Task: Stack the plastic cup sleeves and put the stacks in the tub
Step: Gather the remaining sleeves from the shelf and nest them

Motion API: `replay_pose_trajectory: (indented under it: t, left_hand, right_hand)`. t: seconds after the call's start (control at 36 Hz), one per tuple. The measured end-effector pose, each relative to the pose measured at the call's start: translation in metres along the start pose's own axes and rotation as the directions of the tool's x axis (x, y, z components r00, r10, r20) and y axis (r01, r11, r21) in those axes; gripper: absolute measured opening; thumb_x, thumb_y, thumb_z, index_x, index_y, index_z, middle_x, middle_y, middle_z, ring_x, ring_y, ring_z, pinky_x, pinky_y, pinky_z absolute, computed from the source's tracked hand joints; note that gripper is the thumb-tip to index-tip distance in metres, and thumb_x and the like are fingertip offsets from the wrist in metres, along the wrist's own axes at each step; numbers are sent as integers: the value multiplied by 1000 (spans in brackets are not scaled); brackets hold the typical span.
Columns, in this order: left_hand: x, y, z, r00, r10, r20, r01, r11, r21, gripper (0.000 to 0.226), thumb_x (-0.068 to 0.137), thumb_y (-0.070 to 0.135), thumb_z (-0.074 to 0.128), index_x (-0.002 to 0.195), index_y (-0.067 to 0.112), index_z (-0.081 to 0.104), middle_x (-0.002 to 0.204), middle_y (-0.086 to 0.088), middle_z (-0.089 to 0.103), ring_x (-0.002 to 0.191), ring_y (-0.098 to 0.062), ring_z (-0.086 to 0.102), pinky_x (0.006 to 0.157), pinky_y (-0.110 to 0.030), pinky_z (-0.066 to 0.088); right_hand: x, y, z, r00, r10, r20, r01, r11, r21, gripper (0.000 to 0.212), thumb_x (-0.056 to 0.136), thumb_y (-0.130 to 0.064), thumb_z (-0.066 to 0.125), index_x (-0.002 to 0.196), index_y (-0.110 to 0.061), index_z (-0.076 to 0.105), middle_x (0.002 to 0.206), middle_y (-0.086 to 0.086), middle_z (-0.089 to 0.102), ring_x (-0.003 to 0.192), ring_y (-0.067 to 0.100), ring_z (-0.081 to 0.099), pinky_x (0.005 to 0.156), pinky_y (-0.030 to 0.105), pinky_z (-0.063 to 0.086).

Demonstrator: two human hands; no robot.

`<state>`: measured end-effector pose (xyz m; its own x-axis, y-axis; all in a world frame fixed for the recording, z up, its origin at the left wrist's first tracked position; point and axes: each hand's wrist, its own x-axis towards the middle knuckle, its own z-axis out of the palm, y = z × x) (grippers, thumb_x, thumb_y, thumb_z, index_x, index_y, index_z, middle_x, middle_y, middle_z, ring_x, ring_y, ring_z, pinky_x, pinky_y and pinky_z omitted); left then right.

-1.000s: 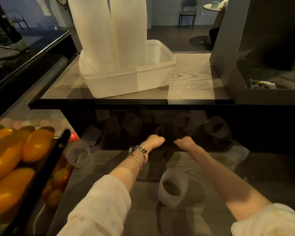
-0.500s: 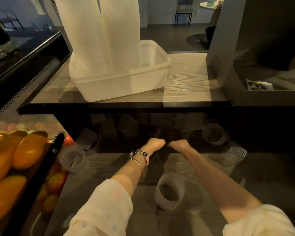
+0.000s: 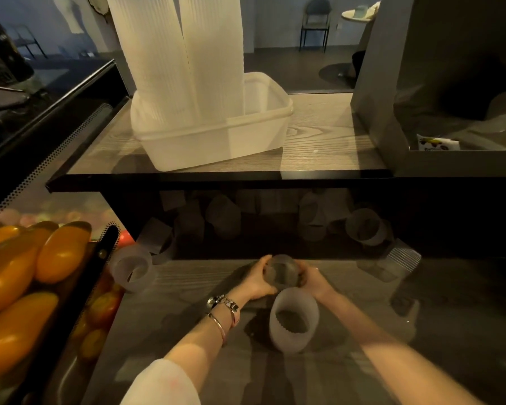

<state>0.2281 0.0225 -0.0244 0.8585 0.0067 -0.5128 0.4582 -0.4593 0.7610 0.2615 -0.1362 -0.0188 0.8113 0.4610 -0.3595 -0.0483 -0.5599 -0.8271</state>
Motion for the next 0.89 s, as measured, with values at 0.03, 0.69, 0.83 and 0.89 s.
replay_pose_trajectory:
  t: [0.03,0.69,0.83,0.89]
  left_hand:
    - [-1,-3,2,1000,-10,-4,9,999,-33,91,73,12,77,145,22,22,144,-7,36,131,-25,37,108,-42,36]
    - [-78,30,-4,948,244,-204,-293,919,-264,85,61,64,65,132,26,40,131,5,51,118,-7,50,98,-28,45]
    - [-98,22,2,946,284,-156,-315,917,-244,72,66,60,65,128,34,40,128,12,52,114,-2,51,90,-15,46]
    - [-105,20,4,951,276,-138,-303,920,-248,63,67,59,67,121,42,39,117,23,52,103,8,52,76,-3,44]
  right_hand:
    - [-1,2,2,1000,9,-10,-9,1000,19,66,71,-21,79,128,-18,47,120,-6,55,107,4,50,83,14,42]
    - [-74,-44,-14,982,-180,-65,190,892,409,48,74,-40,71,119,-38,54,112,-15,66,102,-3,61,75,9,49]
    - [-95,-39,-13,975,-209,-79,222,869,441,49,78,-27,70,124,-25,56,117,-9,66,109,6,61,83,16,50]
    - [-100,-36,-11,976,-196,-94,217,872,439,51,73,-26,72,121,-23,57,113,-11,68,106,6,62,80,16,51]
